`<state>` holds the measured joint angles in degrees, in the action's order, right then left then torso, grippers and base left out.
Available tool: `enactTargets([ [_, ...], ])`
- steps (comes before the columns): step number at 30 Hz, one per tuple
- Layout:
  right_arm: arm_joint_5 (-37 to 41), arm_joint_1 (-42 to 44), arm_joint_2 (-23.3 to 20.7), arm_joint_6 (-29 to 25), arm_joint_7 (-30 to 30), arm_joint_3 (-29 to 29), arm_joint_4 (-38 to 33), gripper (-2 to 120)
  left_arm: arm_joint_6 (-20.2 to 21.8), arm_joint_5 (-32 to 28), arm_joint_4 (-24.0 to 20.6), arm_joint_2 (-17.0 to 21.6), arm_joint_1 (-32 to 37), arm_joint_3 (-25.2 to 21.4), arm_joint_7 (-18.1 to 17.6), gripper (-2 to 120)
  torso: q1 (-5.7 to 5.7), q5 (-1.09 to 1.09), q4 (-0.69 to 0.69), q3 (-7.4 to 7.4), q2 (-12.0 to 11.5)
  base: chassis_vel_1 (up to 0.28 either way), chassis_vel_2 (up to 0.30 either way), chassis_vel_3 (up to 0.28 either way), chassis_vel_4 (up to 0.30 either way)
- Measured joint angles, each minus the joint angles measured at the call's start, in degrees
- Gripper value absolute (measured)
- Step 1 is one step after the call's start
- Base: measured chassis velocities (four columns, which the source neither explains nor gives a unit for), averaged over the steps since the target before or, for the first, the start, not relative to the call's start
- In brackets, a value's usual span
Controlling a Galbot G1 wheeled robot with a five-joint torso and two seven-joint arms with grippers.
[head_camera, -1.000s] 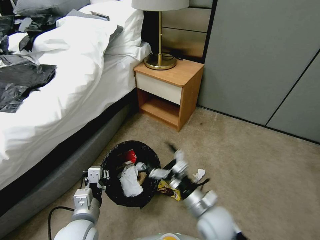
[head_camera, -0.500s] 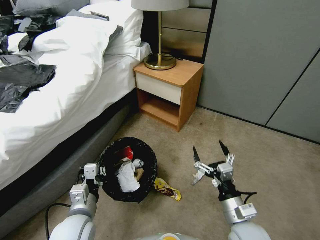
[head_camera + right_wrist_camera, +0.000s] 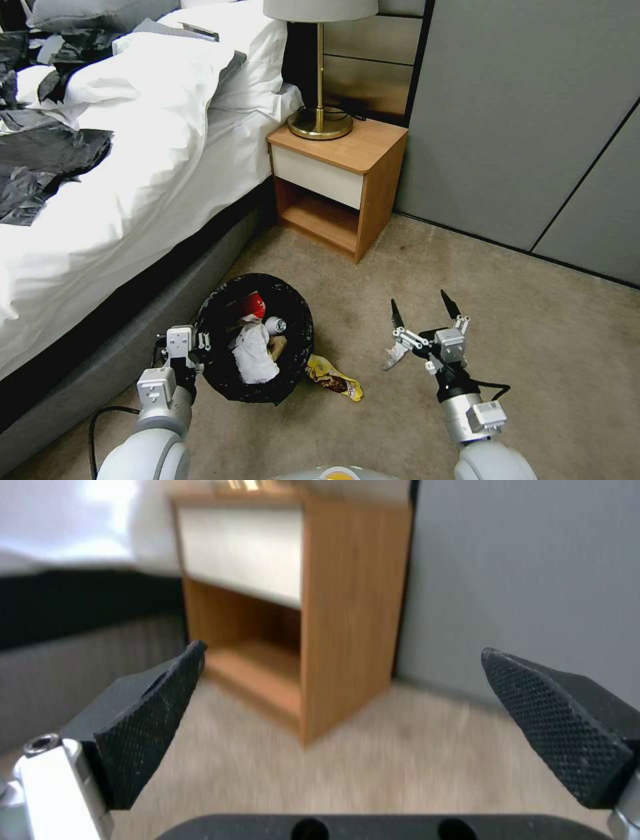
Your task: Pick up the trash bin, then pick up the garbage from the floor and place it into the trash bin.
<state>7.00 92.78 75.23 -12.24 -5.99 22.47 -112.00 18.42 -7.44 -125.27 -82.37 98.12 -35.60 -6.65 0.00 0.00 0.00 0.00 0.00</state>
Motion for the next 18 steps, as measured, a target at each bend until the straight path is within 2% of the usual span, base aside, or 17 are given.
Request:
enactTargets([
  [4, 8.5, -4.1, -0.6, 8.9, -2.1, -2.0, 6.0, 100, 0.0, 0.0, -0.3, 0.0, 0.2, 0.0, 0.0, 0, 0.0, 0.0, 0.0, 0.0, 0.0, 0.0, 0.0, 0.0, 0.0],
  [5, 8.5, -4.1, -0.6, 8.9, -2.1, -2.0, 6.0, 100, 0.0, 0.0, -0.3, 0.0, 0.2, 0.0, 0.0, 0, 0.0, 0.0, 0.0, 0.0, 0.0, 0.0, 0.0, 0.0, 0.0],
  [7, 12.8, -6.8, -0.7, 13.4, -2.8, -3.0, 9.5, 100, 0.0, 0.1, -0.4, 0.0, 0.5, 0.0, 0.0, 0, 0.0, 0.0, 0.0, 0.0, 0.0, 0.0, 0.0, 0.0, 0.0],
  [8, 12.8, -6.8, -0.7, 13.4, -2.8, -3.0, 9.5, 100, 0.0, 0.1, -0.4, 0.0, 0.5, 0.0, 0.0, 0, 0.0, 0.0, 0.0, 0.0, 0.0, 0.0, 0.0, 0.0, 0.0],
  [10, 16.6, -9.9, -0.7, 18.5, -3.3, -3.9, 14.2, 100, 0.0, 0.1, -0.8, 0.0, 0.7, -0.1, -0.1, 0, 0.0, 0.01, 0.01, 0.0, 0.0, 0.0, 0.0, 0.0, 0.0],
  [11, 16.6, -9.9, -0.7, 18.5, -3.3, -3.9, 14.2, 100, 0.0, 0.1, -0.8, 0.0, 0.7, -0.1, -0.1, 0, 0.0, 0.01, 0.01, 0.0, 0.0, 0.0, 0.0, 0.0, 0.0],
  [14, 19.7, -13.4, -0.3, 22.8, -3.8, -4.8, 21.3, 100, 0.0, 0.2, -0.9, -0.1, 1.1, -0.1, -0.1, 0, 0.0, 0.0, 0.0, 0.0, 0.0, 0.0, 0.0, 0.0, 0.0],
  [18, 20.0, -15.2, 0.2, 23.3, -3.4, -4.9, 26.2, 100, 0.0, 0.4, -0.9, -0.1, 1.2, -0.1, -0.1, 0, 0.0, 0.0, 0.0, 0.0, 0.0, 0.0, 0.0, 0.0, 0.0],
])
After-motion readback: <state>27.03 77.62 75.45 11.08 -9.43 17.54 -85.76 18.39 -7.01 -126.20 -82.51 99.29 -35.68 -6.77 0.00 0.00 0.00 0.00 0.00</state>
